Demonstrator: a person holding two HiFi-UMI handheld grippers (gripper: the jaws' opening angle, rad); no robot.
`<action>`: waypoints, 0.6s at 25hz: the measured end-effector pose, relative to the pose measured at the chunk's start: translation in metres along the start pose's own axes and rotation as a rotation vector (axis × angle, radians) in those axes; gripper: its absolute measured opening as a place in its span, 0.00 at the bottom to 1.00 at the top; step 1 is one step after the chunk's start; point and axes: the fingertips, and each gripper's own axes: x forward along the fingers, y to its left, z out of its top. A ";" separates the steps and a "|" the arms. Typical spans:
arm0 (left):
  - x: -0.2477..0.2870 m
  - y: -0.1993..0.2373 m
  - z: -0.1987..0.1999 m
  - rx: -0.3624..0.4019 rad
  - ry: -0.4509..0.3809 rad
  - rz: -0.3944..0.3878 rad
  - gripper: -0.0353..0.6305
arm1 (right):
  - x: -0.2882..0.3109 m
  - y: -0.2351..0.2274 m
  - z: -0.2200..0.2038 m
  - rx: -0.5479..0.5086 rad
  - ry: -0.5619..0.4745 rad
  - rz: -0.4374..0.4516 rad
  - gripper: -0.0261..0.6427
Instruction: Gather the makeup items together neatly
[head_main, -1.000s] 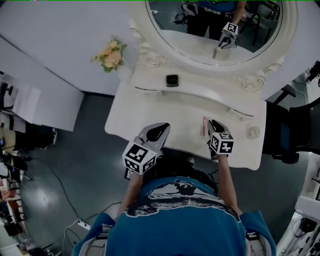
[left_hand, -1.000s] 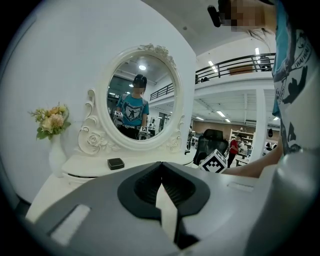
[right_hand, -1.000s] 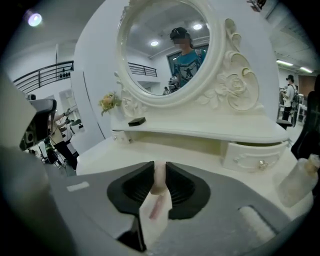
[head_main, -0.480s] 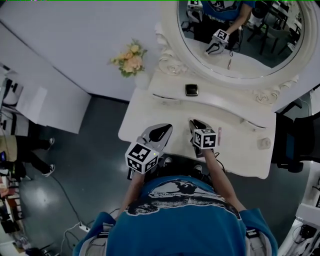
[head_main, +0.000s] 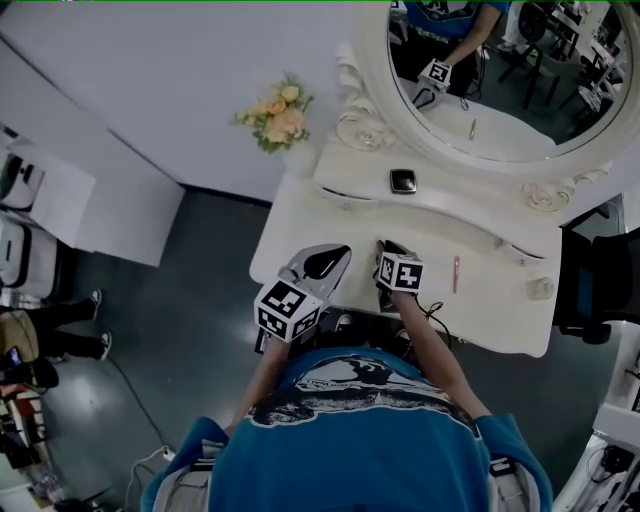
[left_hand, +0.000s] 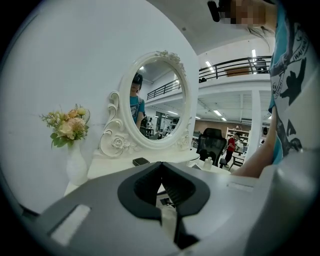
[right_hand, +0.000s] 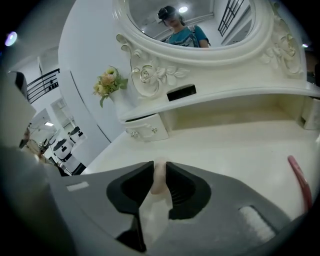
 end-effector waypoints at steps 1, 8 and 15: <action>-0.001 0.002 -0.001 0.000 0.003 -0.005 0.07 | 0.000 0.000 -0.003 -0.005 -0.003 -0.007 0.16; -0.003 0.007 -0.009 -0.001 0.019 -0.044 0.07 | 0.004 0.003 -0.004 -0.040 -0.049 -0.019 0.19; 0.005 0.000 -0.011 -0.003 0.025 -0.097 0.07 | -0.014 -0.005 0.000 0.011 -0.059 0.007 0.29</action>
